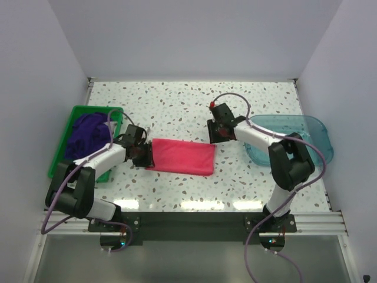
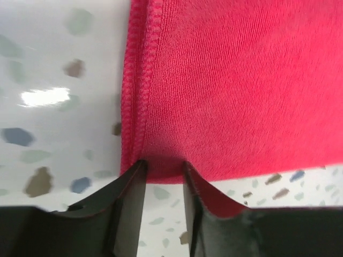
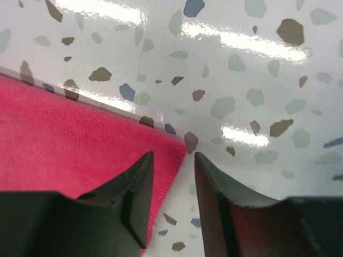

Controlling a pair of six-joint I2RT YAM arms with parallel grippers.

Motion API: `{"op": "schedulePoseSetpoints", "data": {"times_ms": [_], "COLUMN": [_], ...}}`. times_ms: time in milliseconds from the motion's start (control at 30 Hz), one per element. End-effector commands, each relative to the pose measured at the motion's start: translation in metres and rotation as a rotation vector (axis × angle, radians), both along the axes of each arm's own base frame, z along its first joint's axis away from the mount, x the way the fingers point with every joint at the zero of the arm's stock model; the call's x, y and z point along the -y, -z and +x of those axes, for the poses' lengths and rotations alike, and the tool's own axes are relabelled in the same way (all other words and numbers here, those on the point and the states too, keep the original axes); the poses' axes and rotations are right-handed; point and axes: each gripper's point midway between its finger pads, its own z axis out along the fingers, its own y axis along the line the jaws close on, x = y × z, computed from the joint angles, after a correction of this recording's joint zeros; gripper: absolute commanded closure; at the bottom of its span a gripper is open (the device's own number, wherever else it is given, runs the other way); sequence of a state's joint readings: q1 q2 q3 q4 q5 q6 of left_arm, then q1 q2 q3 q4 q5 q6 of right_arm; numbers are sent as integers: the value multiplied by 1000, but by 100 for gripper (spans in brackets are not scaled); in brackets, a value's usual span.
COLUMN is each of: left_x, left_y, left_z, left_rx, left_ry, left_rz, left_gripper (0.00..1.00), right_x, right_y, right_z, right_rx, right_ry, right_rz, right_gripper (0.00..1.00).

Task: Fold and stack the towels
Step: Smooth out wrinkles on the folded towel

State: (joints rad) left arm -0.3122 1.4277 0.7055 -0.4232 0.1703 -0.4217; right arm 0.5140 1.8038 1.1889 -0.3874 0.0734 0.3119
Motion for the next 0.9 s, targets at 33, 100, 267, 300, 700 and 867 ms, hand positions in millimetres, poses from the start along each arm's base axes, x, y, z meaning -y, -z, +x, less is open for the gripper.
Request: {"op": "schedulePoseSetpoints", "data": {"times_ms": [33, 100, 267, 300, 700, 867], "left_x": [-43, -38, -6, 11, 135, 95], "left_y": [-10, -21, -72, -79, -84, -71], "left_z": [36, 45, 66, 63, 1, 4], "left_rx": [83, 113, 270, 290, 255, 242], "left_ry": [-66, -40, 34, 79, 347, 189], "left_rz": [190, 180, 148, 132, 195, 339], "left_gripper": [54, 40, 13, 12, 13, 18], "right_x": [16, 28, 64, 71, 93, 81], "right_y": [-86, -109, -133, -128, -124, -114], "right_z": [-2, -12, -42, -52, -111, -123], "right_rx": [139, 182, 198, 174, 152, 120], "right_ry": [35, 55, 126, 137, 174, 117], "right_rz": [19, 14, -3, -11, 50, 122], "right_gripper": [46, 35, 4, 1, 2, 2]}}
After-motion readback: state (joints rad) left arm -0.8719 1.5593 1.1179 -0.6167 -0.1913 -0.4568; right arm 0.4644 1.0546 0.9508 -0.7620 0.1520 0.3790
